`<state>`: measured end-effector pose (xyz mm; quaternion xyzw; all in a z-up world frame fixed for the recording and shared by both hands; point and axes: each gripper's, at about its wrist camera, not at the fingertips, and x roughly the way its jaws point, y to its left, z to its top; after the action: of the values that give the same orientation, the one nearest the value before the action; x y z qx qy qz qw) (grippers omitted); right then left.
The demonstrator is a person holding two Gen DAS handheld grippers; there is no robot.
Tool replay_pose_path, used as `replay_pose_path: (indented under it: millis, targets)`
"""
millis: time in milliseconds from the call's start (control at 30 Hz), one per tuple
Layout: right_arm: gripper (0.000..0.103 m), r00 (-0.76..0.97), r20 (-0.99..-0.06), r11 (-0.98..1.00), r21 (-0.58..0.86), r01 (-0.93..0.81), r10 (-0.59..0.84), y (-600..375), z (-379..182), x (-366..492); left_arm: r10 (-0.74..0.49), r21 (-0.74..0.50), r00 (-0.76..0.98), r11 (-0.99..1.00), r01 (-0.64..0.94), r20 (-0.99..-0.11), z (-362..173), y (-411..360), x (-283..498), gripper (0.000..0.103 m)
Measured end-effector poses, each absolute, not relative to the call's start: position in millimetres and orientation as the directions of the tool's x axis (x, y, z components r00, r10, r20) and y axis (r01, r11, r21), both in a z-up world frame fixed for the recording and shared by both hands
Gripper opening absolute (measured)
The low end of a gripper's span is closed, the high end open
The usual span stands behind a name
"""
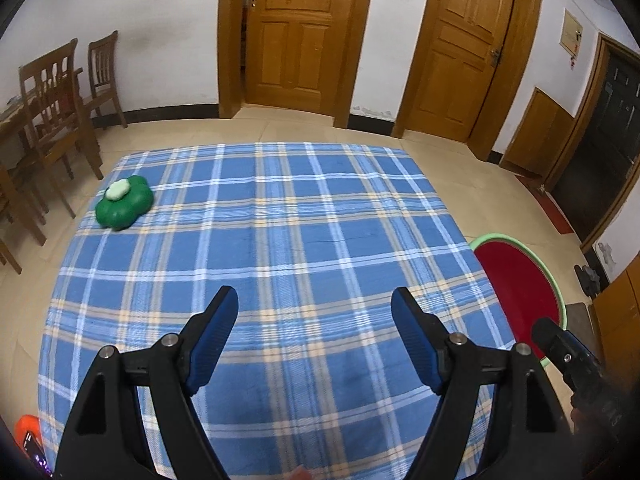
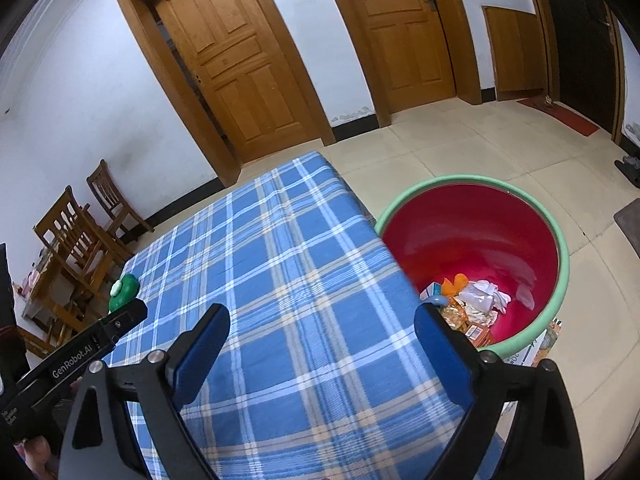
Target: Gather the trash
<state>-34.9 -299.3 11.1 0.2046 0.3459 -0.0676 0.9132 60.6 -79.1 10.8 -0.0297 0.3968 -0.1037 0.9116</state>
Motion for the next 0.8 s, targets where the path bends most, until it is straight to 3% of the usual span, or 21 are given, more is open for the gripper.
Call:
replay_pose_path:
  millis: [800]
  targets:
    - [0.096,0.764,-0.644,0.927,0.312,0.207,0.046,-273,18,-42,-0.133,-0.108,0.714,0.991,0.080,-0.688,23,-45,33,0.080]
